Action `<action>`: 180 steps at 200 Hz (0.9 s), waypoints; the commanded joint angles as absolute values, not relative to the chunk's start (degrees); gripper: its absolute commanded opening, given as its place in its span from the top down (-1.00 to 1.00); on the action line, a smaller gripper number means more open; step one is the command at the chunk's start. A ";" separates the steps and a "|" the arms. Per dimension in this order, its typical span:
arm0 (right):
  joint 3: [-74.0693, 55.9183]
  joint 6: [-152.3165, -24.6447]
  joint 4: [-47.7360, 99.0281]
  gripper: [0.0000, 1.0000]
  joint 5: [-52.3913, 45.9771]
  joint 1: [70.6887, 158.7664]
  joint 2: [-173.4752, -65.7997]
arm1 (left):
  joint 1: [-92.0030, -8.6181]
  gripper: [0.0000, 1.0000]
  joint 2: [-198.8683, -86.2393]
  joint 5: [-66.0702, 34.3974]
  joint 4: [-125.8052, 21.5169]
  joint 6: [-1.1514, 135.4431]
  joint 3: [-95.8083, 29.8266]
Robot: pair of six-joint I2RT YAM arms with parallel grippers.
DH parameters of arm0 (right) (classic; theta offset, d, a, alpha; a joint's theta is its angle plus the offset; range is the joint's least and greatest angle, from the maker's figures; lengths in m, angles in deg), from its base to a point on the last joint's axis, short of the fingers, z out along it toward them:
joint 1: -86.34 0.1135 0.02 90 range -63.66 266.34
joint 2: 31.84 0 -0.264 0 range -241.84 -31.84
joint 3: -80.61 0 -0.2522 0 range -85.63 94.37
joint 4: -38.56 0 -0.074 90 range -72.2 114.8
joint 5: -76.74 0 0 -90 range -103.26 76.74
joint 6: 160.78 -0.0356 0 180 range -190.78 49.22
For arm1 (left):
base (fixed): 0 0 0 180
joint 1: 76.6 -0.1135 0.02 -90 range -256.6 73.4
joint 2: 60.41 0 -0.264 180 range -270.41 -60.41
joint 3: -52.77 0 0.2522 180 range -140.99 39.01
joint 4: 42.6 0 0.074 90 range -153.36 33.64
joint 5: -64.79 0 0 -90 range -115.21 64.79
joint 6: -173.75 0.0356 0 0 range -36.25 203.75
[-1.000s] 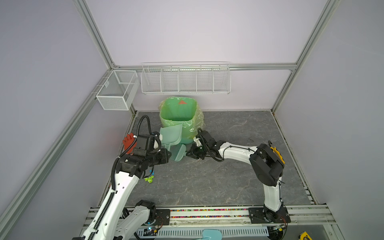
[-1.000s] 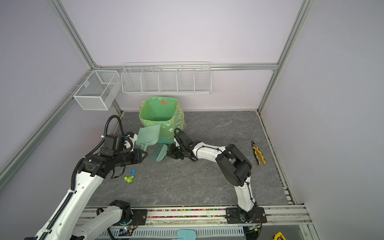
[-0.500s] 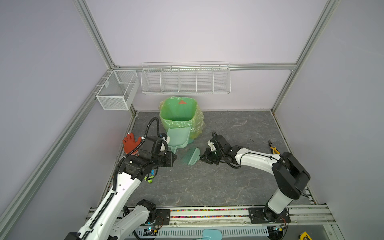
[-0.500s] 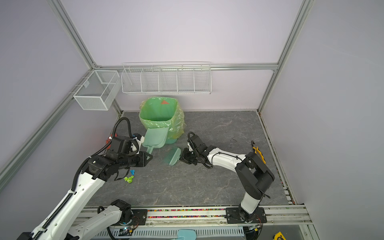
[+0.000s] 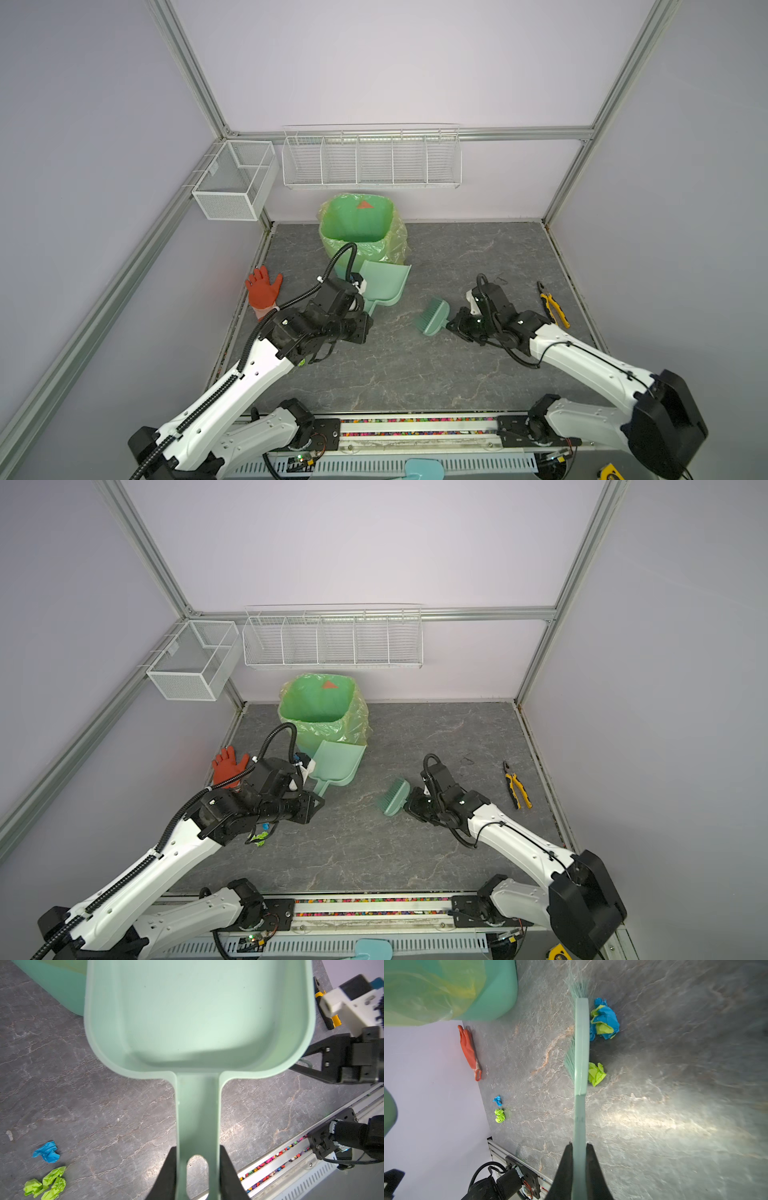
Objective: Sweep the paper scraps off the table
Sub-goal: 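Slide the dustpan toward the remaining scraps with left gripper while right repositions brush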
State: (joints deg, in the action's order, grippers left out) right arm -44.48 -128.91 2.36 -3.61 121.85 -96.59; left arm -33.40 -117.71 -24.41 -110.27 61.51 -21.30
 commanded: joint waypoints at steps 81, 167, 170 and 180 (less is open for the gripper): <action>-32.61 -119.29 -16.25 0.87 -10.62 119.43 -89.11 | -24.05 1.00 -120.69 -28.82 -109.40 56.71 -20.98; -23.80 -106.66 -25.74 0.86 -15.28 116.26 -94.59 | -22.20 1.00 -122.33 -30.74 -109.54 57.68 -17.65; -23.37 -106.35 -26.13 0.87 -15.54 116.22 -94.97 | -22.20 1.00 -122.20 -30.70 -109.45 57.69 -17.60; -21.84 -105.14 -27.22 0.86 -16.58 116.14 -96.60 | -22.20 1.00 -122.12 -30.61 -109.43 57.82 -17.51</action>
